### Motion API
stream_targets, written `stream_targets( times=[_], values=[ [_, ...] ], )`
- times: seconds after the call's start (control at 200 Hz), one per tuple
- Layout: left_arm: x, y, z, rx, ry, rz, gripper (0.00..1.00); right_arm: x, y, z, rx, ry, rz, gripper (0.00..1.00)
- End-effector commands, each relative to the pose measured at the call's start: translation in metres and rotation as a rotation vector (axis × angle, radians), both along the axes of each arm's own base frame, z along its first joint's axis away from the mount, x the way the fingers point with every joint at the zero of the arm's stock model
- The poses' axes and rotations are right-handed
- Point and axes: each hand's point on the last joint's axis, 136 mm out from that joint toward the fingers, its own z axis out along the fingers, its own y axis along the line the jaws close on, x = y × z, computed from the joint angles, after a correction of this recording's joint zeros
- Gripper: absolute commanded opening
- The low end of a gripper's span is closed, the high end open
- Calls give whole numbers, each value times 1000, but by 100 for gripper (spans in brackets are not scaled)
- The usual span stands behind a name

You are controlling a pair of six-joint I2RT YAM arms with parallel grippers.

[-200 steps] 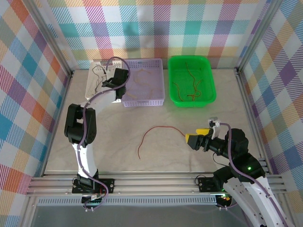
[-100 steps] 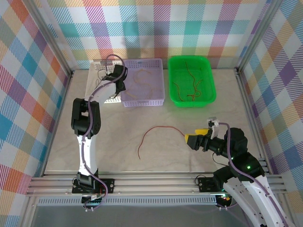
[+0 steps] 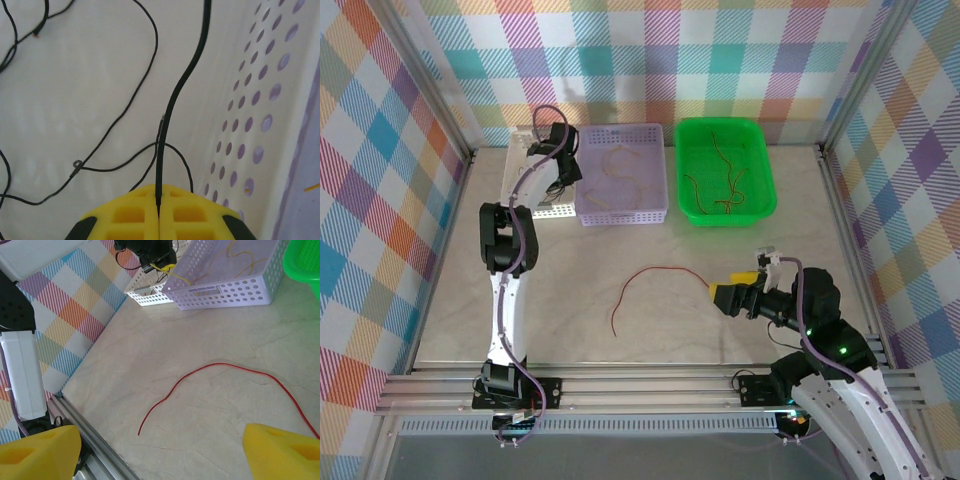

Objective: Untangle the cables

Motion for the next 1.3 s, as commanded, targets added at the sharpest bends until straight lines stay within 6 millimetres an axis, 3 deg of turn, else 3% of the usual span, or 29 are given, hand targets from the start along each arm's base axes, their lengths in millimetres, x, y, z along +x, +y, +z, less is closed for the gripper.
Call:
stream_targets(
  times=[0.0, 0.185, 0.36, 0.65, 0.82, 0.975, 1.055, 1.095, 1.18, 1.295],
  values=[
    [-11, 7, -6, -21, 70, -4, 11, 1, 4, 10, 24, -28, 19, 84],
    [-12, 11, 3, -30, 63, -4, 28, 2, 5, 11, 24, -27, 22, 84],
    [-10, 11, 24, -58, 28, -5, 47, 3, 5, 11, 23, -27, 21, 83],
    [-12, 10, 86, -72, -56, -19, 79, 8, 4, -1, -31, 36, 9, 84],
    [-22, 14, 107, -62, -70, -10, 86, 12, 5, -9, -64, 83, 11, 84],
    [-37, 16, 141, -75, -128, 7, 90, 19, -2, -22, -149, 156, -32, 84],
    [-51, 9, 172, -128, -191, -6, 94, 26, -3, -35, -209, 228, -48, 84],
    [-60, 6, 181, -154, -207, -15, 100, 30, -2, -42, -229, 268, -47, 84],
    [-82, -2, 203, -207, -259, -42, 100, 37, 5, -54, -252, 326, -27, 84],
    [-117, -12, 214, -254, -288, -81, 100, 48, 12, -62, -288, 342, -27, 83]
  ],
)
